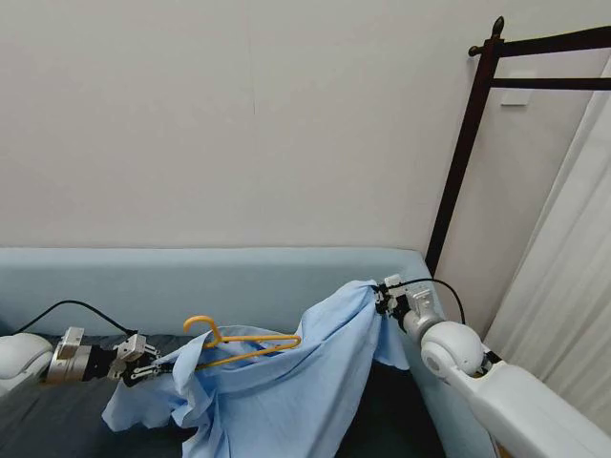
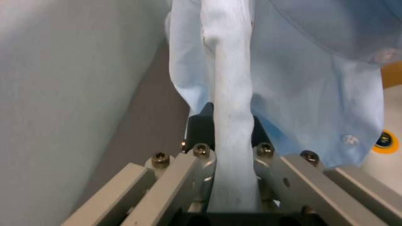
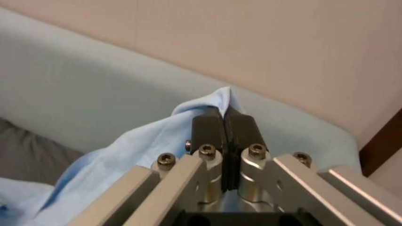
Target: Pick up the clothes from the sofa and hang them on the clothes hanger.
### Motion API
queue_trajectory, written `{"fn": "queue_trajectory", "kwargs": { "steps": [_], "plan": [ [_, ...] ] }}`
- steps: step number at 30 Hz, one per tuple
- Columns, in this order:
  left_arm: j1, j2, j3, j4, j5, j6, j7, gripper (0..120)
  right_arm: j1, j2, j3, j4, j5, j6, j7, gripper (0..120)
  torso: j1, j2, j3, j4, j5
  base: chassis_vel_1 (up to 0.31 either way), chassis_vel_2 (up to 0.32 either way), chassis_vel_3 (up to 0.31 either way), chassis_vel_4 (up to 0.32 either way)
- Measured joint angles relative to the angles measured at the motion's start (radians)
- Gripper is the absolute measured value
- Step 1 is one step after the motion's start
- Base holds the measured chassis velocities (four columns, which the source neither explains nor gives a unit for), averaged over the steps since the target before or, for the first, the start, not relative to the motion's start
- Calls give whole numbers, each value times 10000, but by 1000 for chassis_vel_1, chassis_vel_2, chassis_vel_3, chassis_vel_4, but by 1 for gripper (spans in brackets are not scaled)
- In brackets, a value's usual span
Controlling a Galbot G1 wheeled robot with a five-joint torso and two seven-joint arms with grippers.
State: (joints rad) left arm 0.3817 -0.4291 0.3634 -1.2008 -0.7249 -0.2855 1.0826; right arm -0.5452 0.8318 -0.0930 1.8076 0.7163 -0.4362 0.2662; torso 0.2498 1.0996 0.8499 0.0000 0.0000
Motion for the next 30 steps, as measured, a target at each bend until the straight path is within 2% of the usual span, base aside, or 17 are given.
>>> {"fn": "queue_trajectory", "kwargs": {
  "steps": [6, 17, 23, 25, 30],
  "plan": [
    [-484, -95, 249, 287, 362, 41, -43, 1, -130, -311, 434, 911, 437, -23, 238, 0, 0, 1, 0, -1, 3, 0, 0, 0, 0],
    [-516, -242, 255, 471, 1314, -156, -237, 1, -172, -499, 867, 1634, 953, -22, 394, 0, 0, 1, 0, 2, 1, 0, 0, 0, 0],
    [-827, -650, 400, 613, 2196, -20, -713, 1, -264, -547, 889, 2201, 1179, -21, 678, 0, -1, 1, 0, -2, 0, 0, 0, 0, 0],
    [-1151, -901, 595, 697, 2874, 98, -1127, 1, -181, -601, 873, 2482, 1401, -18, 831, 0, 0, 0, 0, 1, 1, 0, 0, 0, 0],
    [-1829, -1317, 993, 781, 2821, 517, -2093, 1, -408, -795, 1068, 3294, 1627, 101, 947, 0, 0, 0, 1, -1, 2, 0, 0, 0, 0]
  ]
}}
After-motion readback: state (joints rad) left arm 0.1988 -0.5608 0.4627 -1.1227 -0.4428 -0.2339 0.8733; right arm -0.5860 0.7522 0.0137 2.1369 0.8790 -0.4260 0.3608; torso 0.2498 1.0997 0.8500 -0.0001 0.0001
